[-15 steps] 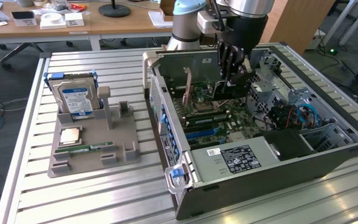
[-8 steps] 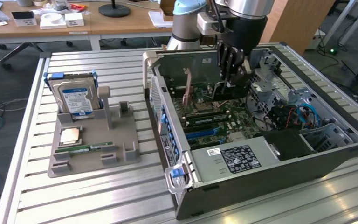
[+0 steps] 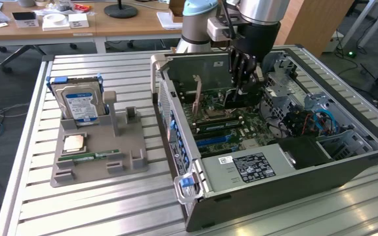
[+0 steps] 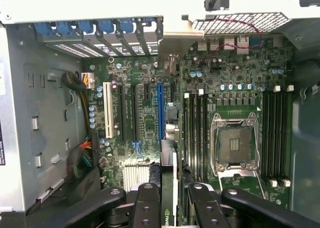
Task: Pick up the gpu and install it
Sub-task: 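Insert the gpu into the slot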
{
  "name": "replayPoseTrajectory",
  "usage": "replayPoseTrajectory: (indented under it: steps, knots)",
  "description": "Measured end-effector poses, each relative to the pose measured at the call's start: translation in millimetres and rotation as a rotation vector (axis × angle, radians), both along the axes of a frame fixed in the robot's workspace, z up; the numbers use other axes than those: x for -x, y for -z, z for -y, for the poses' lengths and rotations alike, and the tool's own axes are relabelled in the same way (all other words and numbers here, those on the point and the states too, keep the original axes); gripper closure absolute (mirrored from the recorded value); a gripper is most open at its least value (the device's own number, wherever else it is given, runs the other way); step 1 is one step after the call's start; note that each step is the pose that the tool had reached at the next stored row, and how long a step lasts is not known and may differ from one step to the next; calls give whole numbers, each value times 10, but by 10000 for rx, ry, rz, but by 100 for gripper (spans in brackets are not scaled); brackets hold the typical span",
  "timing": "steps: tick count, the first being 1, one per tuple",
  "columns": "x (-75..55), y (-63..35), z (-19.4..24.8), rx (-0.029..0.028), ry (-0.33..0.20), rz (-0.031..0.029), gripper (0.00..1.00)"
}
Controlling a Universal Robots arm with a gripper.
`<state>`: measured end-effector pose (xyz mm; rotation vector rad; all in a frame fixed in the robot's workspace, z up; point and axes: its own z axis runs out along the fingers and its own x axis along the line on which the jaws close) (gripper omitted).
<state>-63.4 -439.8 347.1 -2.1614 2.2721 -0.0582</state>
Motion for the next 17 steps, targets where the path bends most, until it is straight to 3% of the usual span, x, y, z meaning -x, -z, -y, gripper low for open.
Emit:
replayPoseTrajectory:
  steps: [17]
  knots:
    - [0, 79, 0, 0, 0, 0, 74]
